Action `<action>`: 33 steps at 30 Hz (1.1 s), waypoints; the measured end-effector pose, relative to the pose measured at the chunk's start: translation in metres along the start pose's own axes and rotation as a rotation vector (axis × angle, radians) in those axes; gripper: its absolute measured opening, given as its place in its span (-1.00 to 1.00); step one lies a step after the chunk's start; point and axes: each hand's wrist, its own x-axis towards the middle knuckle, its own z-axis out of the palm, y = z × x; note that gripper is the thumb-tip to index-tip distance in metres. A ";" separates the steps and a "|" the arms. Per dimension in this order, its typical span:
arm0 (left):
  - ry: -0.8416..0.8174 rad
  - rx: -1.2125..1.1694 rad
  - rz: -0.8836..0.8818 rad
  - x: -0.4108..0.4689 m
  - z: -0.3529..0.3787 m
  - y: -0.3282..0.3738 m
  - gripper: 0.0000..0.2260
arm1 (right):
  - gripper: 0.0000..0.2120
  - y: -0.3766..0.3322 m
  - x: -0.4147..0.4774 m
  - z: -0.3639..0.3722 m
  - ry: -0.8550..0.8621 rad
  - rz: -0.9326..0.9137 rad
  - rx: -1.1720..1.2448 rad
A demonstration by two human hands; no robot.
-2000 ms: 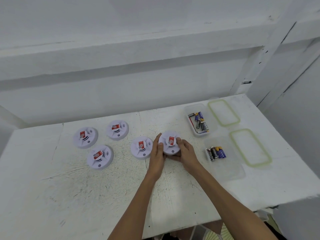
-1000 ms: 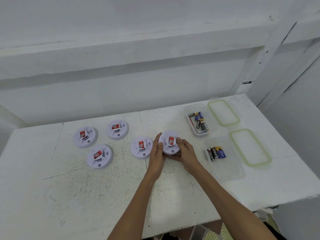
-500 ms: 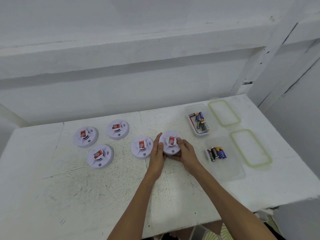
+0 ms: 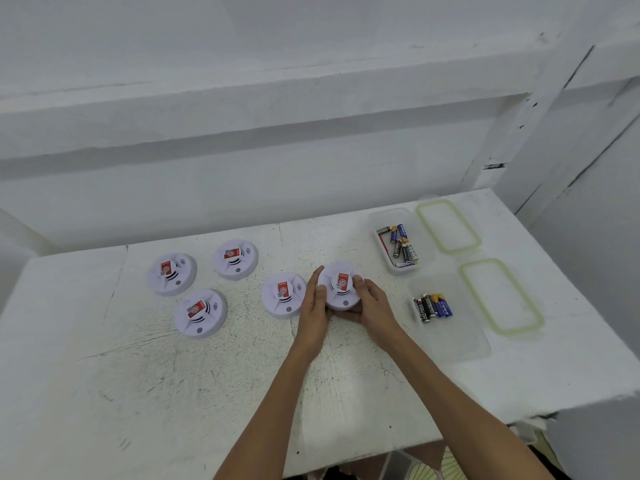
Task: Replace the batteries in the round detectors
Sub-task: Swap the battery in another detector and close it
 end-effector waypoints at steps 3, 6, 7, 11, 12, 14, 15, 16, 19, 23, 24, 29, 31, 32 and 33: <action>0.006 0.003 -0.003 0.000 0.000 0.000 -0.59 | -0.62 0.000 0.000 0.000 0.001 0.000 -0.004; 0.008 -0.002 -0.005 0.000 -0.001 0.001 -0.58 | -0.62 0.000 0.000 0.000 -0.005 0.001 0.000; 0.007 -0.006 -0.008 0.000 -0.001 0.001 -0.58 | -0.61 0.000 0.000 0.000 -0.006 0.002 0.002; 0.000 -0.011 -0.011 -0.001 -0.001 0.001 -0.58 | -0.62 0.000 0.000 -0.001 -0.009 0.004 0.006; 0.002 -0.011 -0.010 0.000 -0.001 0.001 -0.59 | -0.62 0.000 0.000 -0.001 -0.010 0.005 0.008; 0.002 -0.013 -0.008 0.000 -0.001 0.000 -0.59 | -0.62 -0.001 0.000 -0.001 -0.014 0.003 0.011; 0.003 -0.012 -0.008 0.000 -0.001 0.000 -0.59 | -0.62 -0.001 0.000 -0.001 -0.016 0.002 0.011; 0.003 -0.011 -0.008 0.000 -0.001 0.000 -0.59 | -0.62 -0.001 0.000 0.000 -0.017 0.002 0.012; -0.001 -0.007 -0.007 0.000 0.001 0.001 -0.58 | -0.61 0.000 0.000 -0.001 -0.018 0.002 0.010; 0.000 -0.010 -0.004 0.000 0.000 0.002 -0.60 | -0.61 0.000 0.001 -0.001 -0.014 0.006 0.006; -0.001 -0.004 -0.002 0.000 0.000 0.001 -0.61 | -0.61 0.000 0.001 -0.001 -0.015 0.006 0.006; -0.011 0.004 0.015 -0.001 -0.001 0.001 -0.60 | -0.62 0.001 0.001 -0.002 -0.027 0.001 -0.006; -0.004 0.003 0.010 -0.002 0.000 0.002 -0.61 | -0.62 0.000 0.000 -0.001 -0.024 0.001 -0.009; -0.003 0.004 0.008 -0.002 0.000 0.002 -0.61 | -0.61 0.000 0.000 -0.001 -0.021 0.002 -0.010; -0.004 0.004 0.008 -0.002 0.000 0.002 -0.61 | -0.62 0.000 0.000 -0.001 -0.018 0.003 -0.012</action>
